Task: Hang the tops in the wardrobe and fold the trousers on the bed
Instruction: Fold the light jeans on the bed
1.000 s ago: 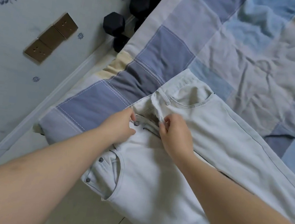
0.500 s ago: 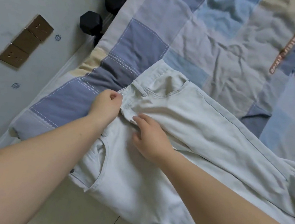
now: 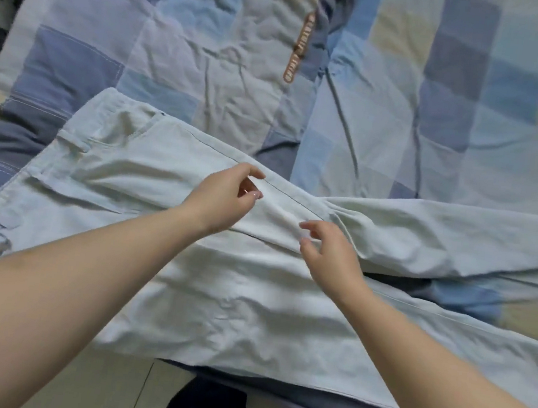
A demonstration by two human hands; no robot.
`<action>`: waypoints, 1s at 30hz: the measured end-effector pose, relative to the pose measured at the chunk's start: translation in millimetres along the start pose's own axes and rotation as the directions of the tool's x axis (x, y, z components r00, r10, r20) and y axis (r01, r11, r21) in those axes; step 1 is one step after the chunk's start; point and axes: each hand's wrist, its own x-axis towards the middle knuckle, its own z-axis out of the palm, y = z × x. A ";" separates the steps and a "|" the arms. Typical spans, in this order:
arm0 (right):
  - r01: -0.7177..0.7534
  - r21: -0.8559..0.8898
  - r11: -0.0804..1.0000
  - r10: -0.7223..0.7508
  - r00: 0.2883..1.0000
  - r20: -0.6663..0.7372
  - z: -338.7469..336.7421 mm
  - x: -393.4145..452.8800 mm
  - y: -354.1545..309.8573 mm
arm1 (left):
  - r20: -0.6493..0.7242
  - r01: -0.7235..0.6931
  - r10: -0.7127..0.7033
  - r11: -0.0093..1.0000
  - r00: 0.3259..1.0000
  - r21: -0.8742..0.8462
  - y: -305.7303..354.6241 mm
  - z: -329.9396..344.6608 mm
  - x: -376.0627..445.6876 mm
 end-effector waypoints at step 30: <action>-0.392 0.233 0.890 0.442 0.867 -0.230 -307.2 36.8 484.8 | 0.382 -0.043 -0.038 0.978 0.923 0.202 232.3 499.9 59.7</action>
